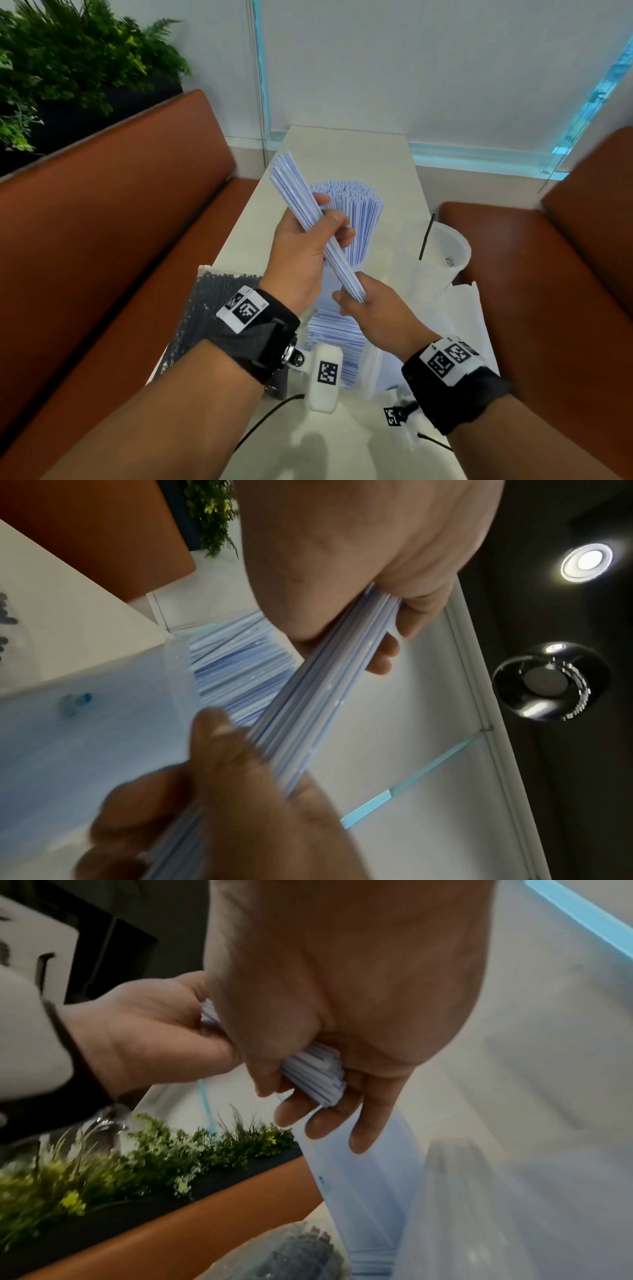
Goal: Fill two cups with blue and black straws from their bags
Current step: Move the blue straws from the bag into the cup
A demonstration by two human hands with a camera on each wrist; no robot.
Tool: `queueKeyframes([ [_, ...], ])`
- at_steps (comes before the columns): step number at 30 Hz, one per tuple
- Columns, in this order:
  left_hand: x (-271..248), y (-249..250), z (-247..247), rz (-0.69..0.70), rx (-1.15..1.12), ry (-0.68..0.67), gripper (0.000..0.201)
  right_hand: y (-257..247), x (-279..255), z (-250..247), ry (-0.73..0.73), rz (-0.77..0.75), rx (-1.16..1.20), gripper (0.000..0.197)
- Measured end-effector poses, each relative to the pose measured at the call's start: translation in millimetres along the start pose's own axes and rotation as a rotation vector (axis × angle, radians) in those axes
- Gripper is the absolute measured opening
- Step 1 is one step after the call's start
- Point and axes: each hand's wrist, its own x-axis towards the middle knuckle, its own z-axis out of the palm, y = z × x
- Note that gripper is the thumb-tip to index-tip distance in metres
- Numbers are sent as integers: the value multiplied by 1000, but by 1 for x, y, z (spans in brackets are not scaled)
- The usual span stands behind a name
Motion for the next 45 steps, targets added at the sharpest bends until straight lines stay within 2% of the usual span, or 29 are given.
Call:
queueKeyframes([
  [4, 11, 18, -1, 89, 100, -23, 14, 1, 7, 0, 5, -33, -205, 28],
  [7, 39, 40, -3, 236, 109, 93, 23, 5, 21, -12, 71, -50, -496, 39],
  [9, 59, 52, -4, 308, 62, 175, 17, 9, 32, -19, 119, -36, -617, 46],
  [11, 69, 49, -1, 337, 116, 191, 12, 11, 43, -22, 112, -5, -723, 45],
  [15, 69, 20, -5, 262, 561, 159, 12, 16, 60, -18, -59, 72, -775, 37],
  [20, 78, -4, -23, 235, 1005, 94, 15, 25, 61, -13, -12, 35, -793, 36],
  [22, 79, -12, -26, 138, 1136, 23, 10, 25, 61, -12, -16, 34, -798, 35],
  [24, 80, -19, -32, 68, 1128, -39, 24, 24, 60, -13, -34, 32, -797, 34],
  [25, 81, -20, -34, 69, 1092, -57, 37, 23, 59, -13, -46, 39, -803, 34],
  [28, 82, -10, -35, 172, 1019, -11, 85, 20, 59, -13, -73, 71, -825, 38],
  [30, 86, -1, -32, 297, 1023, 3, 93, 19, 59, -13, -76, 80, -824, 39],
  [33, 91, 1, -26, 438, 1269, -116, 86, 20, 60, -12, -82, 90, -812, 35],
  [36, 91, -9, -25, 449, 1577, -328, 77, 24, 61, -12, -77, 88, -790, 33],
  [38, 92, -9, -25, 462, 1591, -345, 75, 25, 61, -11, -72, 81, -787, 36],
  [41, 98, -6, -19, 544, 1572, -310, 82, 26, 62, -11, -68, 80, -789, 38],
  [42, 100, -7, -16, 546, 1635, -360, 82, 25, 62, -11, -70, 82, -786, 39],
  [45, 100, -11, -13, 441, 1867, -555, 74, 23, 61, -12, -93, 102, -777, 35],
])
